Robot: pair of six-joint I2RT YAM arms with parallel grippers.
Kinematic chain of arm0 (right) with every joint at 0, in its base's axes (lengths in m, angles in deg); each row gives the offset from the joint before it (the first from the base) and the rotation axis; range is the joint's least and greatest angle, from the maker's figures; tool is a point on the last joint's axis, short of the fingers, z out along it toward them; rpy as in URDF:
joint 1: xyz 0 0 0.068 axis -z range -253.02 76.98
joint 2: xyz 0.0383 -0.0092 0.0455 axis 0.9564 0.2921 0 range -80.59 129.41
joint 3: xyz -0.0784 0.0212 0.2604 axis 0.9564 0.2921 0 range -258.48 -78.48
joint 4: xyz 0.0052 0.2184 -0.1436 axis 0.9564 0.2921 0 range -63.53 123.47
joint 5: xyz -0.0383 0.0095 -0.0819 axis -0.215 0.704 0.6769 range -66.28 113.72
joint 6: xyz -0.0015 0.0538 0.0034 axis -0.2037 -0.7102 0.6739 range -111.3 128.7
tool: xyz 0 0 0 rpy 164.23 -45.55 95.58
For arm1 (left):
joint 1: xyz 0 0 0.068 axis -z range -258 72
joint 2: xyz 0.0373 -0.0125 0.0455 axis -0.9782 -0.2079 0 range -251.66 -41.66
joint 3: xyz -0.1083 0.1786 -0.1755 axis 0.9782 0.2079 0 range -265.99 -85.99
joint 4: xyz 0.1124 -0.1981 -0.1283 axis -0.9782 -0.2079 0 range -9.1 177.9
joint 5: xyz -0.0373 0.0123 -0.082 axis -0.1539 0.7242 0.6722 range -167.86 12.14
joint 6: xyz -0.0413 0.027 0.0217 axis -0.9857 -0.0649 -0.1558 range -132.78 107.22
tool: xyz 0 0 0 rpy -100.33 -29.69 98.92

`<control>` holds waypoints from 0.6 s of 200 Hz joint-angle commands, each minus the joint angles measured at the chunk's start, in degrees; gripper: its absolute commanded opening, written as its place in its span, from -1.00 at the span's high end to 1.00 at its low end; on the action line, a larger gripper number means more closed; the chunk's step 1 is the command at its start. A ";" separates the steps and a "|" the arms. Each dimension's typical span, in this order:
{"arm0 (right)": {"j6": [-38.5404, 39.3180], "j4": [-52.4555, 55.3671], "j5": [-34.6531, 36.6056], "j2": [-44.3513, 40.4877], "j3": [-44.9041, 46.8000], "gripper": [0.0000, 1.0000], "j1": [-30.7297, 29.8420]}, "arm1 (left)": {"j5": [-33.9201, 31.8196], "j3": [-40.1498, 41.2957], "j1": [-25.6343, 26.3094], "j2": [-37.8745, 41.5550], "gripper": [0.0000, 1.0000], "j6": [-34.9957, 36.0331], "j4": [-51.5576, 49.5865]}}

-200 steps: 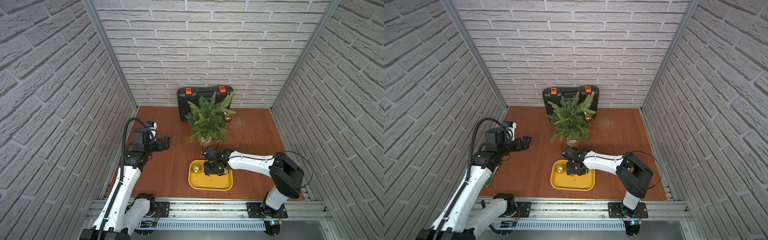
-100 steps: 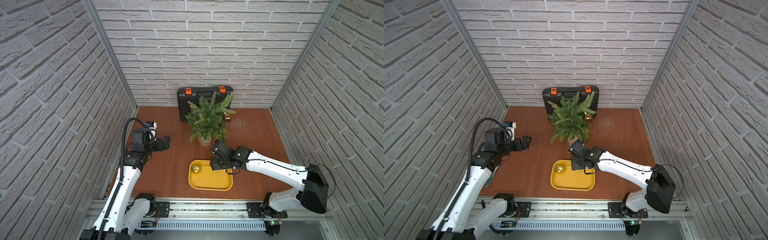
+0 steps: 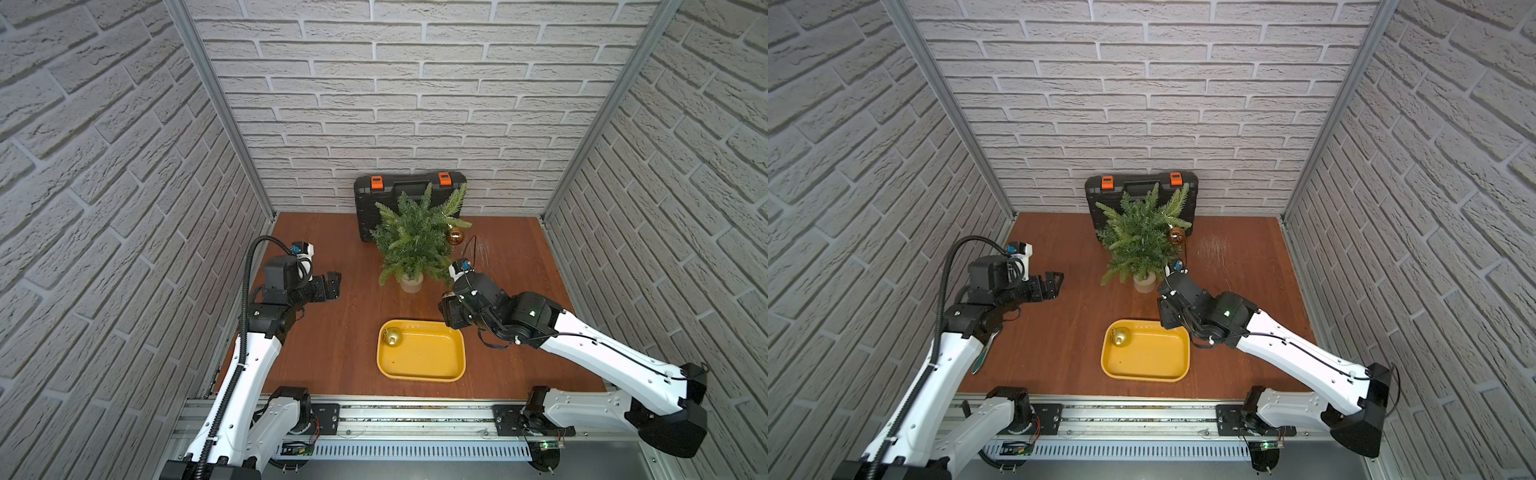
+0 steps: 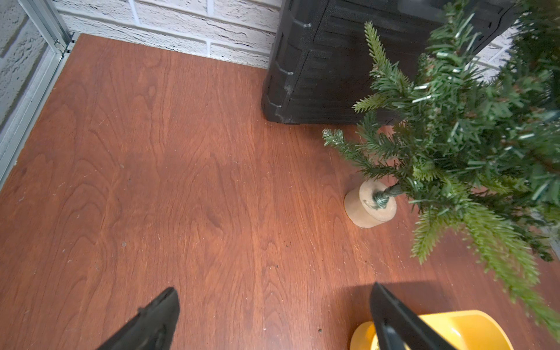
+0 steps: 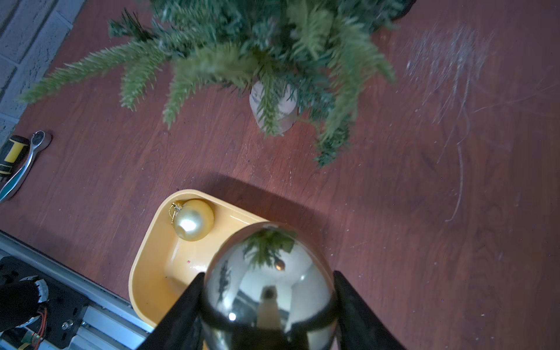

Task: Decorate the small christmas tree with ornaments
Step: Hang an ornament on the christmas tree.

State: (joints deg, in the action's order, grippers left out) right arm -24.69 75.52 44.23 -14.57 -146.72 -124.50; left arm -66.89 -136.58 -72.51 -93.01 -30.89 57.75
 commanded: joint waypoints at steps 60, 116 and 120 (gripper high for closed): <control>15.33 -5.55 8.41 -0.31 -12.27 -0.19 1.61 | 1.52 1.08 -0.60 1.91 -0.96 -0.35 3.43; 20.04 -11.05 4.17 6.81 -24.01 -0.19 5.12 | 1.72 1.14 -0.75 2.21 -0.96 -0.42 3.61; 20.38 -11.32 3.79 7.38 -24.78 -0.19 5.37 | 1.61 1.12 -0.75 2.22 -0.96 -0.44 3.62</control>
State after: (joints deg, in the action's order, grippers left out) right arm -7.90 69.47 50.16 -9.46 -167.33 -120.59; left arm -65.96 -136.25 -72.81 -91.48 -30.94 59.15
